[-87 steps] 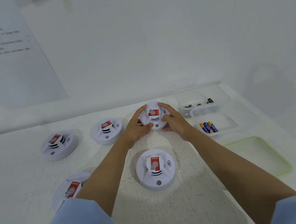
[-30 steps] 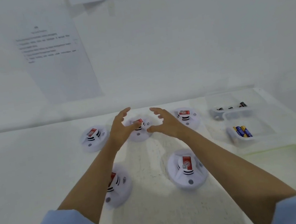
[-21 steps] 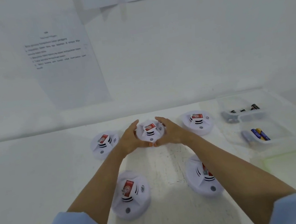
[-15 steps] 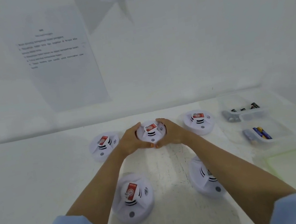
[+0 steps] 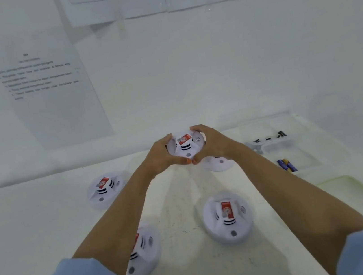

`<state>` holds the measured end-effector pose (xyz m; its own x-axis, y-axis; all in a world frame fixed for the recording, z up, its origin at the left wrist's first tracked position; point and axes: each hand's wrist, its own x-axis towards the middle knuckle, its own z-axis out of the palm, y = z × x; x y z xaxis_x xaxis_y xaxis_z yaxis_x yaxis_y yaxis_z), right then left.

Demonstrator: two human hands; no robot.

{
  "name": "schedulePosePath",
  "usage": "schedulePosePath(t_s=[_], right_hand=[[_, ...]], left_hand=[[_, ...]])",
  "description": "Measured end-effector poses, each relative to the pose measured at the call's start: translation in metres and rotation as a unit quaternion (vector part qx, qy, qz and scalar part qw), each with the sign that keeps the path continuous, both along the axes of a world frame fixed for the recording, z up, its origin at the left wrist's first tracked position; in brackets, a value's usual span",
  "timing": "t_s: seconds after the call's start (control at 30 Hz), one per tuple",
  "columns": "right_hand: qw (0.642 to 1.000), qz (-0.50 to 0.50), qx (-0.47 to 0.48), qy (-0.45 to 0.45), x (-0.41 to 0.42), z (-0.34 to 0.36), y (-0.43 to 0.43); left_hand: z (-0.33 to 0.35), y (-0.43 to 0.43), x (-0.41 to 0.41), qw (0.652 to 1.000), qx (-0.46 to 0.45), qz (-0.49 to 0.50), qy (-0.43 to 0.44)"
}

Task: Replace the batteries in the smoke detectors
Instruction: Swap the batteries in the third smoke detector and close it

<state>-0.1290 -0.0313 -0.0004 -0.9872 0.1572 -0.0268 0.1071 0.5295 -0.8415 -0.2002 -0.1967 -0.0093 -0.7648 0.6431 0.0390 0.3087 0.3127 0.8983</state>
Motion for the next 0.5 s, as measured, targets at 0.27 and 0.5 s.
schedulePosePath(t_s=[0.27,0.5], right_hand=[[0.996,0.025,-0.085,0.022,0.050,0.031,0.097],[0.972,0.074,-0.222,0.015,0.078,0.051,0.176]], left_hand=[[0.016,0.105,0.045,1.000,0.014,-0.005,-0.013],[0.018,0.186,0.081,0.999,0.034,-0.004,-0.014]])
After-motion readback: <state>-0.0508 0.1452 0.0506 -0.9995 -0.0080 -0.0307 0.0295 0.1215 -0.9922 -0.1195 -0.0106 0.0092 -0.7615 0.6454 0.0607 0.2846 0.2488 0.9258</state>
